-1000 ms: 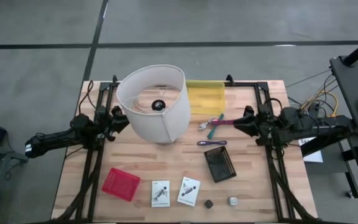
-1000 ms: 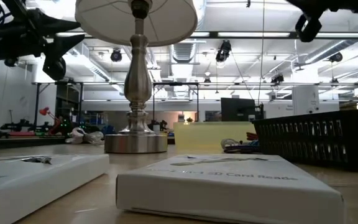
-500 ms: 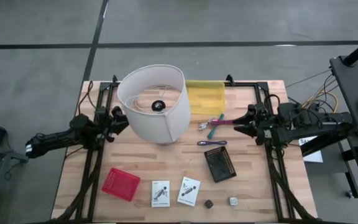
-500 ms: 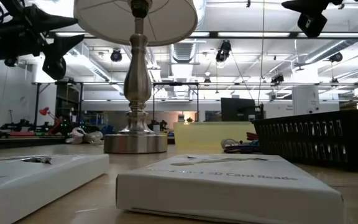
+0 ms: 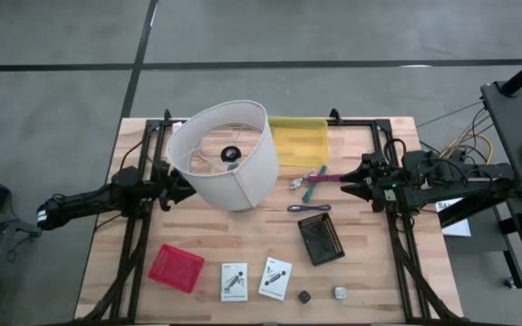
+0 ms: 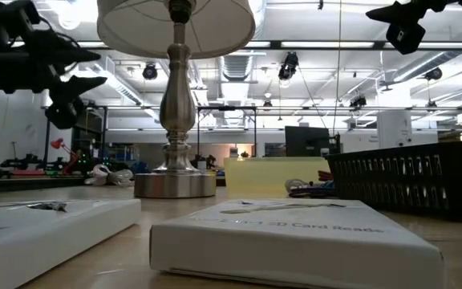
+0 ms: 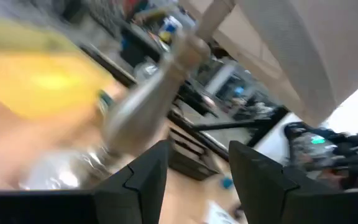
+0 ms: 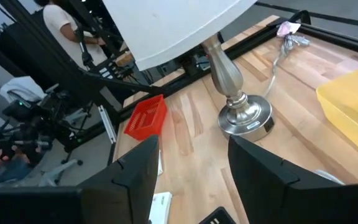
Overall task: Pick and place items into bin
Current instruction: Put the blue adapter into the black bin
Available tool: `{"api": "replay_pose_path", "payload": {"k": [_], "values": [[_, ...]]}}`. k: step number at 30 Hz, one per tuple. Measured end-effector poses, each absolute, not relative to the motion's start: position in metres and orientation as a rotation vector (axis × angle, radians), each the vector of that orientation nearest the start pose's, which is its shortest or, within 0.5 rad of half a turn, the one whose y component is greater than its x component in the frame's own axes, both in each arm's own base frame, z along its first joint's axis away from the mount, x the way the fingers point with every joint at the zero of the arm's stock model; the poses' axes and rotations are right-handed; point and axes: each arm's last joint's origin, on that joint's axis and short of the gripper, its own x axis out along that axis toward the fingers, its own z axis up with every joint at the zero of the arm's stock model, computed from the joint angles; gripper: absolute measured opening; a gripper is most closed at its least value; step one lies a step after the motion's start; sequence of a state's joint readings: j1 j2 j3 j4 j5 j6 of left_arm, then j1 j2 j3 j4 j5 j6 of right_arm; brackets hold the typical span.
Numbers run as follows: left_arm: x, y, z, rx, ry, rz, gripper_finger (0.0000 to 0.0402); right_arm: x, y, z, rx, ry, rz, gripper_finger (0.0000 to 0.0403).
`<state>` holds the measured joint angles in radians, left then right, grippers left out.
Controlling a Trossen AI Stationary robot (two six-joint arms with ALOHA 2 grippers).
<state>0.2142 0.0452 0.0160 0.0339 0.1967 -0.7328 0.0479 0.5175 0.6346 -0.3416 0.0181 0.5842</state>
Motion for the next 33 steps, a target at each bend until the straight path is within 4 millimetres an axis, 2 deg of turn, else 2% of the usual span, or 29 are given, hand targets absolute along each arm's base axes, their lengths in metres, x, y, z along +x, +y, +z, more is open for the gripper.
{"api": "replay_pose_path", "payload": {"k": [6, 12, 21, 26, 33], "values": [[0.096, 0.008, 0.174, -1.158, 0.144, -0.199, 0.0155, 0.121, 0.005, 0.3, 0.641, 0.234, -0.047, 0.0177], [0.089, 0.004, 0.199, -1.238, 0.196, -0.286, 0.0151, 0.12, 0.005, 0.296, 0.641, 0.274, -0.06, 0.0182], [0.072, 0.002, 0.265, -0.969, 0.171, -0.197, 0.0101, 0.119, 0.007, 0.293, 0.705, 0.33, -0.014, 0.0183], [0.072, 0.002, 0.298, -0.848, 0.144, -0.211, 0.0076, 0.119, 0.007, 0.293, 0.75, 0.331, -0.021, 0.0186], [0.077, 0.002, 0.333, -0.671, 0.126, -0.294, 0.0054, 0.121, 0.011, 0.298, 0.987, 0.314, 0.032, 0.0194]]}}
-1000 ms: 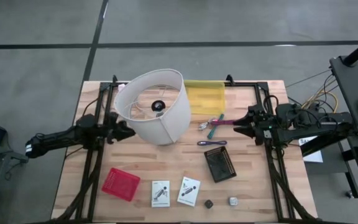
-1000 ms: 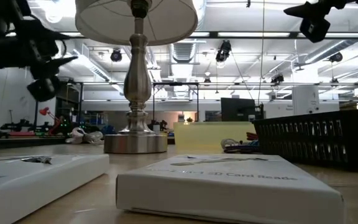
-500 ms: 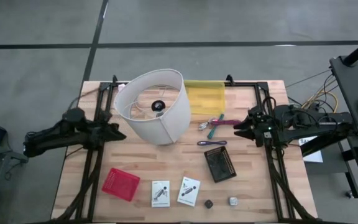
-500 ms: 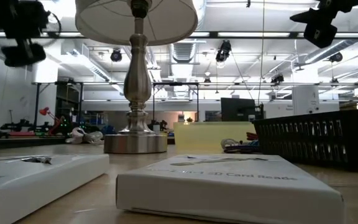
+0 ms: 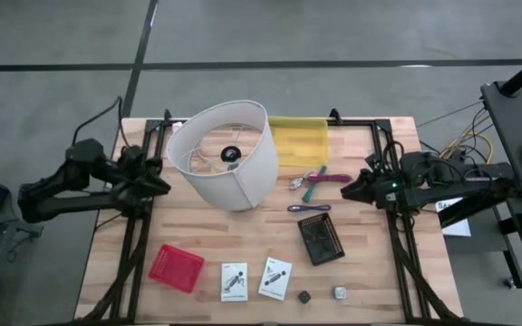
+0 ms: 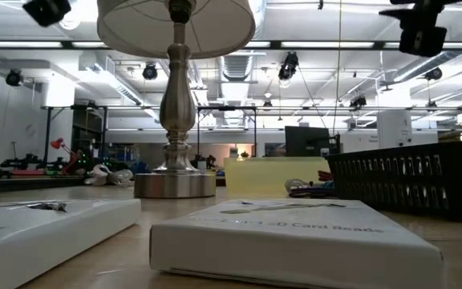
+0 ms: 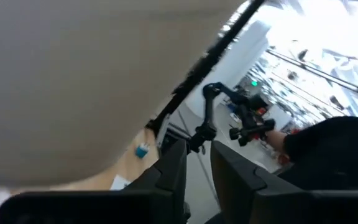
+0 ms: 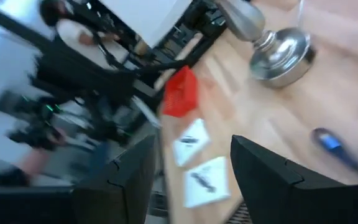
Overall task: Pick and place items into bin
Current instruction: Put the blue adapter into the black bin
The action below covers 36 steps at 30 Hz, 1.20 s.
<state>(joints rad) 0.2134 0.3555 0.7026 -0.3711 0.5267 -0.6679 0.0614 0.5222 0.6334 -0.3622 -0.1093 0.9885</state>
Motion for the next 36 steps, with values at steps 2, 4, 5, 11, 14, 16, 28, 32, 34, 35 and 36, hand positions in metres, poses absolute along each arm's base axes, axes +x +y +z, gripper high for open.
{"api": "replay_pose_path", "payload": {"k": [2, 4, 5, 11, 14, 16, 28, 32, 34, 35, 36], "values": [[0.076, 0.0, 0.342, -0.654, 0.125, -0.339, 0.0052, 0.125, 0.014, 0.302, 1.005, 0.286, 0.071, 0.0194], [0.074, -0.001, 0.35, -0.605, 0.12, -0.396, 0.0052, 0.129, 0.017, 0.305, 1.011, 0.271, 0.108, 0.0194], [0.072, -0.002, 0.354, -0.577, 0.111, -0.422, 0.0052, 0.132, 0.019, 0.307, 1.021, 0.278, 0.118, 0.0194], [0.058, -0.006, 0.37, -0.462, 0.045, -0.497, 0.0052, 0.158, 0.045, 0.318, 1.098, 0.458, 0.159, 0.0194], [0.051, -0.008, 0.373, -0.414, 0.007, -0.508, 0.0052, 0.173, 0.063, 0.321, 1.122, 0.573, 0.153, 0.0194], [0.047, -0.009, 0.373, -0.415, -0.005, -0.512, 0.0052, 0.181, 0.075, 0.323, 1.122, 0.654, 0.113, 0.0194], [0.028, -0.013, 0.373, -0.384, -0.068, -0.526, 0.0052, 0.202, 0.143, 0.323, 1.364, 1.162, -0.369, 0.0194], [0.024, -0.014, 0.373, -0.377, -0.079, -0.529, 0.0052, 0.212, 0.164, 0.31, 1.443, 1.21, -0.511, 0.0194], [0.024, -0.014, 0.373, -0.376, -0.082, -0.531, 0.0052, 0.215, 0.176, 0.3, 1.462, 1.239, -0.578, 0.0194], [0.024, -0.014, 0.373, -0.375, -0.083, -0.53, 0.0052, 0.217, 0.182, 0.295, 1.459, 1.253, -0.603, 0.0194], [0.024, -0.014, 0.373, -0.376, -0.082, -0.53, 0.0052, 0.218, 0.188, 0.29, 1.45, 1.27, -0.624, 0.0194]]}}
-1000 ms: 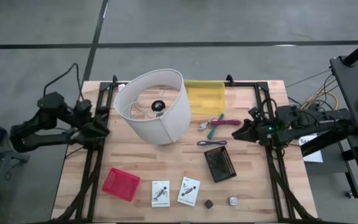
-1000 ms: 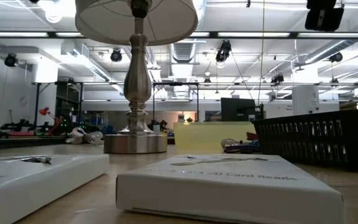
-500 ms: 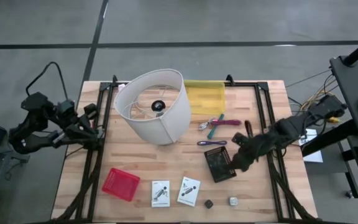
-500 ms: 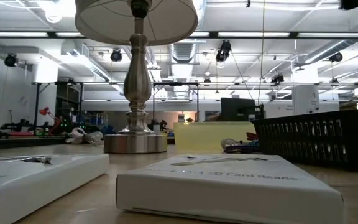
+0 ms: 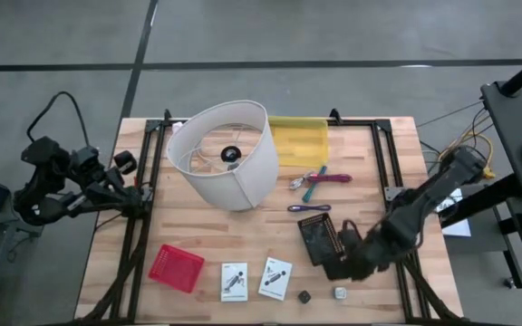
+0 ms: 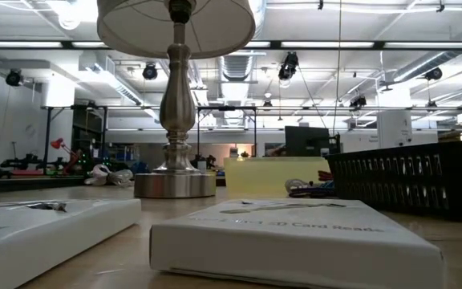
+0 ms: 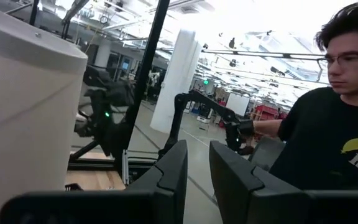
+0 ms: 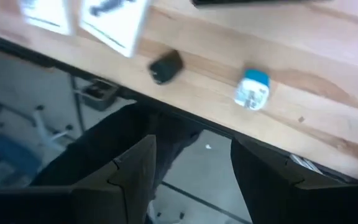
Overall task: Pick and place items into bin
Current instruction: Put the blue adapter into the black bin
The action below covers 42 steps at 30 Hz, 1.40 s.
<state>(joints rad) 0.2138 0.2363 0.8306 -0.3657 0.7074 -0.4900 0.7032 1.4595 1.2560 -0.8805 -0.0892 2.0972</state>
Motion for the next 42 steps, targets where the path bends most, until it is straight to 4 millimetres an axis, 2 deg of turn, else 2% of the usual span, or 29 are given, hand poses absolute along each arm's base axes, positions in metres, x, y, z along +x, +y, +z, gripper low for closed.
{"api": "replay_pose_path", "payload": {"k": [9, 17, 25, 42], "values": [[0.025, -0.014, 0.371, -0.38, -0.075, -0.528, 0.0052, 0.229, 0.23, 0.238, 1.321, 1.346, -0.801, 0.0194], [0.025, -0.014, 0.37, -0.38, -0.074, -0.528, 0.0052, 0.241, 0.243, 0.211, 1.252, 1.35, -0.895, 0.0194], [0.025, -0.014, 0.37, -0.381, -0.073, -0.528, 0.0052, 0.24, 0.243, 0.201, 1.187, 1.353, -1.044, 0.0194], [0.026, -0.014, 0.37, -0.381, -0.071, -0.528, 0.0052, 0.237, 0.244, 0.19, 1.206, 1.345, -1.024, 0.0194]]}}
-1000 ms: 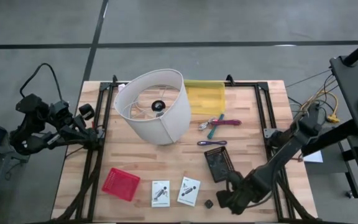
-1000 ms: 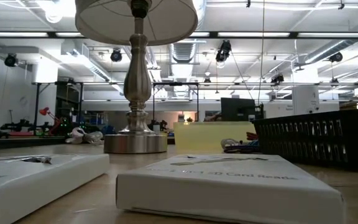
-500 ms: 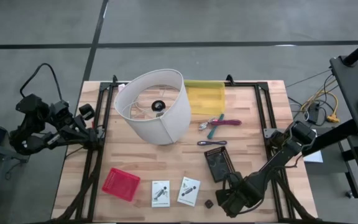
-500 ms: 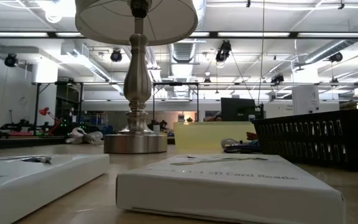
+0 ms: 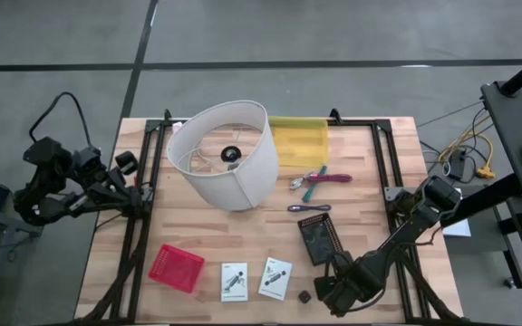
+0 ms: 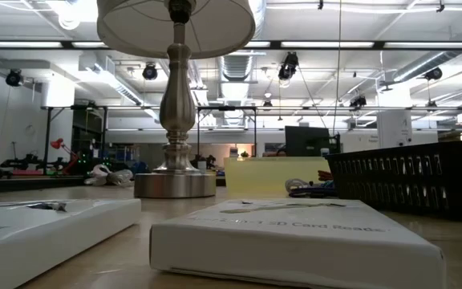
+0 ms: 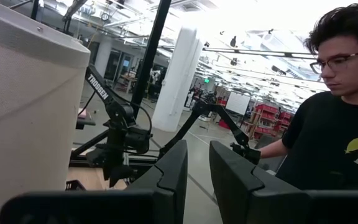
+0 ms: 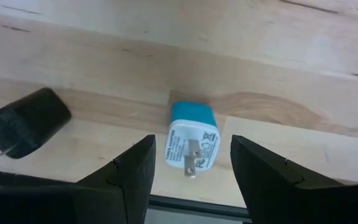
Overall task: Pick and place items into bin
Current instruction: Put the blue adapter into the black bin
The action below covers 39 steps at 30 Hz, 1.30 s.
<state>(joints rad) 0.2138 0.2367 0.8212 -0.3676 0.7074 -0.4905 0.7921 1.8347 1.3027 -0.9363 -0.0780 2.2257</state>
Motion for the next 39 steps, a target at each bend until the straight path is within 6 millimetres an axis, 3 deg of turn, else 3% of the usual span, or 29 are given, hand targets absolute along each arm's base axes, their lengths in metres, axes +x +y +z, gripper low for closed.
{"api": "replay_pose_path", "payload": {"k": [9, 22, 30, 39], "values": [[0.028, -0.013, 0.367, -0.387, -0.061, -0.525, 0.0052, 0.237, 0.244, 0.185, 1.198, 1.344, -1.029, 0.0194], [0.027, -0.013, 0.367, -0.386, -0.063, -0.526, 0.0052, 0.247, 0.257, 0.154, 1.195, 1.421, -1.006, 0.0194], [0.027, -0.013, 0.367, -0.387, -0.063, -0.527, 0.0052, 0.249, 0.261, 0.152, 1.182, 1.437, -0.94, 0.0193], [0.027, -0.013, 0.367, -0.387, -0.063, -0.527, 0.0052, 0.249, 0.26, 0.152, 1.179, 1.439, -0.944, 0.0153]]}}
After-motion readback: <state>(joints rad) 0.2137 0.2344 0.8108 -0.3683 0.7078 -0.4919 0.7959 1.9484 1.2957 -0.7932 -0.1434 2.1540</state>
